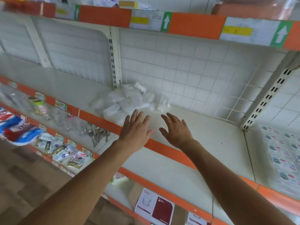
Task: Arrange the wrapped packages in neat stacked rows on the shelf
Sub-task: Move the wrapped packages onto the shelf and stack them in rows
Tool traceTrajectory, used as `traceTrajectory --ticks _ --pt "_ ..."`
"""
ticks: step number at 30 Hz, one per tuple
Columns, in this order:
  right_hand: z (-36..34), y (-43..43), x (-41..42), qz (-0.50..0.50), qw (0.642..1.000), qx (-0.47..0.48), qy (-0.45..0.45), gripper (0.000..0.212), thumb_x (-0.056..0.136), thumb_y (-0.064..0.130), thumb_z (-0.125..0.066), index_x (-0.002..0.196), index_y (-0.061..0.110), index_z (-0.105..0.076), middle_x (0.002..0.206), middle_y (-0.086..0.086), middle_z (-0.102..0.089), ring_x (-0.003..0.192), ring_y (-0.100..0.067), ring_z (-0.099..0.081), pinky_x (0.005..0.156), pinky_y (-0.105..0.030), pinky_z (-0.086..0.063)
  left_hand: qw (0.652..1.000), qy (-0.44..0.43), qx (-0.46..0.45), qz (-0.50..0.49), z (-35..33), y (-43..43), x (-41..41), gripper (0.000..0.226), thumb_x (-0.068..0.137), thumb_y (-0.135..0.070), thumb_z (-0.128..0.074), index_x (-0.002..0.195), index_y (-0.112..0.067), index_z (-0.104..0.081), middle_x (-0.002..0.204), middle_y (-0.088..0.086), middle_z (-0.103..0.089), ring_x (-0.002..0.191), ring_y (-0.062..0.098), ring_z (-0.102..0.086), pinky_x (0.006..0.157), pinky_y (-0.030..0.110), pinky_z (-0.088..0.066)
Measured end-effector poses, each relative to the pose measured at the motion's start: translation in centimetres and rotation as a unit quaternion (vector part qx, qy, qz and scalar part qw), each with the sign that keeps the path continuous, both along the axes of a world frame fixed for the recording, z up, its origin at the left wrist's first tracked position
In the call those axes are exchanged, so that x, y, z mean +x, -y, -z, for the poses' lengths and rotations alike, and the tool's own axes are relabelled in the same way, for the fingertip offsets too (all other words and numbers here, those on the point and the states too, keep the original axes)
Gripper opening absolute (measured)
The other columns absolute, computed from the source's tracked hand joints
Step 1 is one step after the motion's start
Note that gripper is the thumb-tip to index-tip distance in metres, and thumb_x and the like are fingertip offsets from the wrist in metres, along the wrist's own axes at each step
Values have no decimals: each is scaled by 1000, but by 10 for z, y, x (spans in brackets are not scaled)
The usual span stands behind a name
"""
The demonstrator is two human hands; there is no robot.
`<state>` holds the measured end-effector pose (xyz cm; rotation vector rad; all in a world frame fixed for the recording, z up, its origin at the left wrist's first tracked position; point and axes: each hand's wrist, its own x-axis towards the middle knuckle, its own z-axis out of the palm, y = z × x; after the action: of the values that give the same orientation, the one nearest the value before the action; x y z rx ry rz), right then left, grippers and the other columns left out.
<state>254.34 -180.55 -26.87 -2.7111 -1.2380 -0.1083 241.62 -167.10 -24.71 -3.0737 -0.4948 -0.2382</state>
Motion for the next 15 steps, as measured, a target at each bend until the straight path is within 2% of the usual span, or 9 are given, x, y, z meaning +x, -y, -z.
traceTrajectory --ticks 9,12,15 --pt "13 -83 72 102 994 23 -34 59 100 46 -37 152 26 -18 159 -9 -17 143 -28 -24 113 -50 -27 1000 -15 3 22 5 -85 59 59 102 -45 -30 151 -14 -20 159 10 -15 148 28 -2 119 45 -13" --pt "17 -102 89 130 990 37 -28 58 100 45 -38 151 26 -18 158 -13 -16 140 -31 -30 109 -47 -33 999 -15 9 28 14 -108 77 57 102 -44 -31 150 -14 -23 155 11 -20 147 29 -8 116 43 -19" --pt "22 -116 100 160 983 50 -70 59 99 45 -40 151 29 -18 158 -15 -12 135 -34 -37 102 -47 -39 999 -26 4 39 25 -124 89 57 101 -44 -32 148 -14 -25 152 11 -23 144 30 -13 113 42 -24"
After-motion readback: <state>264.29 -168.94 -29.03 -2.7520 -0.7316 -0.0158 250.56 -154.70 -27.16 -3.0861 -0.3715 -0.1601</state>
